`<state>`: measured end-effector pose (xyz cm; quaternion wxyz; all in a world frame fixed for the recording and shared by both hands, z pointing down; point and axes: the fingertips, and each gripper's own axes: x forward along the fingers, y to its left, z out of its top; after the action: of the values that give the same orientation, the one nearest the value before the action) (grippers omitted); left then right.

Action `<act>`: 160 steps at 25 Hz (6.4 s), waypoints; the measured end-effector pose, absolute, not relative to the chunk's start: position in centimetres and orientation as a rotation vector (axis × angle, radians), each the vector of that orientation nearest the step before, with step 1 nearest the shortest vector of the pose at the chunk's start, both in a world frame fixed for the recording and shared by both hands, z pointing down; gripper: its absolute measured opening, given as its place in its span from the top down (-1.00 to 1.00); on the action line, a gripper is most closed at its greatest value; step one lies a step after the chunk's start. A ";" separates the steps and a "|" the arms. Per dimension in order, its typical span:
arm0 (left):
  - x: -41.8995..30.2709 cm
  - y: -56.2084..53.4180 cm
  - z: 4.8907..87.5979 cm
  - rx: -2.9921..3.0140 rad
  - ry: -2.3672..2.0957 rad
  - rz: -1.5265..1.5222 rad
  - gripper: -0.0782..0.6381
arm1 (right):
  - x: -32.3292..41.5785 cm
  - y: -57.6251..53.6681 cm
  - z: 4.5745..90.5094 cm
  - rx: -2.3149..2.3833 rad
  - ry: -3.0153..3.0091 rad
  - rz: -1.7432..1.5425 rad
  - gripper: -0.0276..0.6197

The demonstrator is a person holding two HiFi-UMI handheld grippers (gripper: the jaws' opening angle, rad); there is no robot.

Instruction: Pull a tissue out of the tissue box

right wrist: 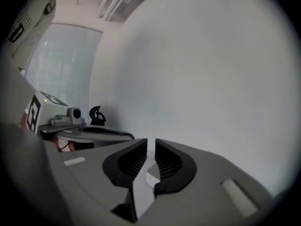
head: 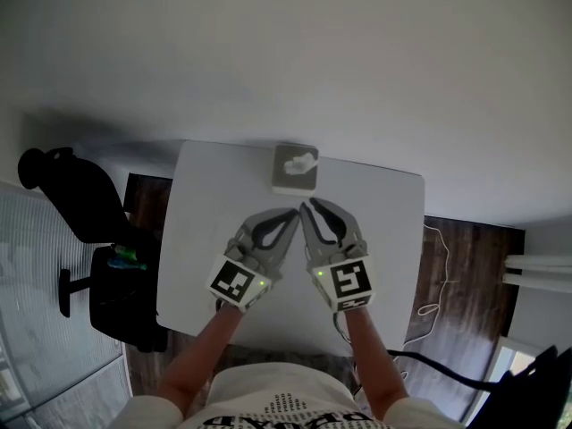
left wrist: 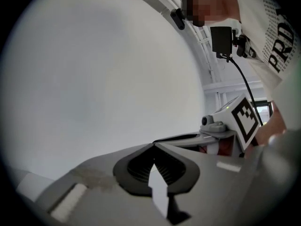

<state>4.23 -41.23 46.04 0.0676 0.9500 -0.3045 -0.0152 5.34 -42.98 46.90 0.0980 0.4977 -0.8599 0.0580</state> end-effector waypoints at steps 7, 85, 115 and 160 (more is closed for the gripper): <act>5.2 -44.3 48.9 2.846 -0.944 -0.020 0.80 | 6.5 -46.1 50.1 1.503 -2.506 0.231 0.73; 5.1 -51.3 56.7 2.764 -1.043 0.136 0.79 | 8.1 -53.4 58.0 1.471 -2.247 0.322 0.87; 3.0 -41.2 42.3 2.801 -1.012 0.060 0.79 | 7.4 -43.6 42.1 1.552 -2.361 0.224 0.88; 2.3 -33.3 35.7 2.812 -1.028 -0.007 0.79 | 6.5 -35.2 34.7 1.505 -2.453 0.143 0.88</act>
<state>2.31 -33.33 35.69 0.0738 0.9367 -0.3424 -0.0023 6.48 -35.19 34.73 0.1298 0.5179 -0.8441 0.0491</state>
